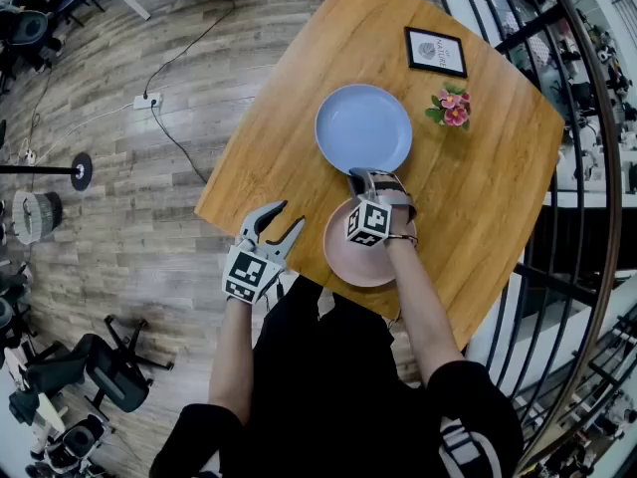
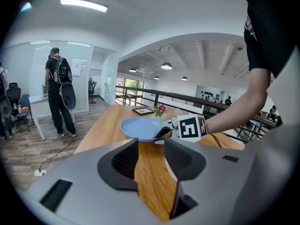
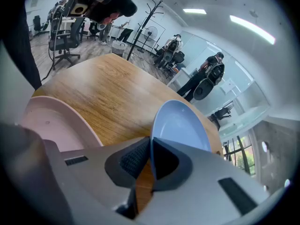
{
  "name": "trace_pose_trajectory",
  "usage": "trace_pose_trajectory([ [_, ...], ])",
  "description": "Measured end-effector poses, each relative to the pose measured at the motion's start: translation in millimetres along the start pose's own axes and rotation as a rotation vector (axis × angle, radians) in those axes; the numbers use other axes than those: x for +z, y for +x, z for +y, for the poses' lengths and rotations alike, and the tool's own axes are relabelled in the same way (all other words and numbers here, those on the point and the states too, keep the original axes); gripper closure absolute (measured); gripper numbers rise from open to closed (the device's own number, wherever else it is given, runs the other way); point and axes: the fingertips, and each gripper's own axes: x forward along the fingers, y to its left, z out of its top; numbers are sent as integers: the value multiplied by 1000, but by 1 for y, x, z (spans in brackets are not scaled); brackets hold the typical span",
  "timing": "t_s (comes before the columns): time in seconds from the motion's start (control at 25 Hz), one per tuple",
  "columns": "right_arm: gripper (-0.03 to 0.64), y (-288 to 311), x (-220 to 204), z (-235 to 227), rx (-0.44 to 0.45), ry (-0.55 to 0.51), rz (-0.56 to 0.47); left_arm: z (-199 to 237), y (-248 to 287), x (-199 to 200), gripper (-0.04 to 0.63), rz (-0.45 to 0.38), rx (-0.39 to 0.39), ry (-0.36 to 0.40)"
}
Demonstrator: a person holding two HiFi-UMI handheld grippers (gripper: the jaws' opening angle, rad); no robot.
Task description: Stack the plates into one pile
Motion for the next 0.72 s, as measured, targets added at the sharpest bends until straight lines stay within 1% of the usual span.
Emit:
trace_pose_trajectory([
  [0.16, 594, -13, -6, 2, -10, -10, -11, -13, -1, -2, 407, 3, 6, -2],
  [0.4, 592, -32, -21, 3, -14, -27, -23, -33, -1, 6, 407, -12, 33, 0],
  [0.72, 592, -58, -22, 15, -18, -57, -54, -61, -15, 0, 407, -8, 67, -9],
])
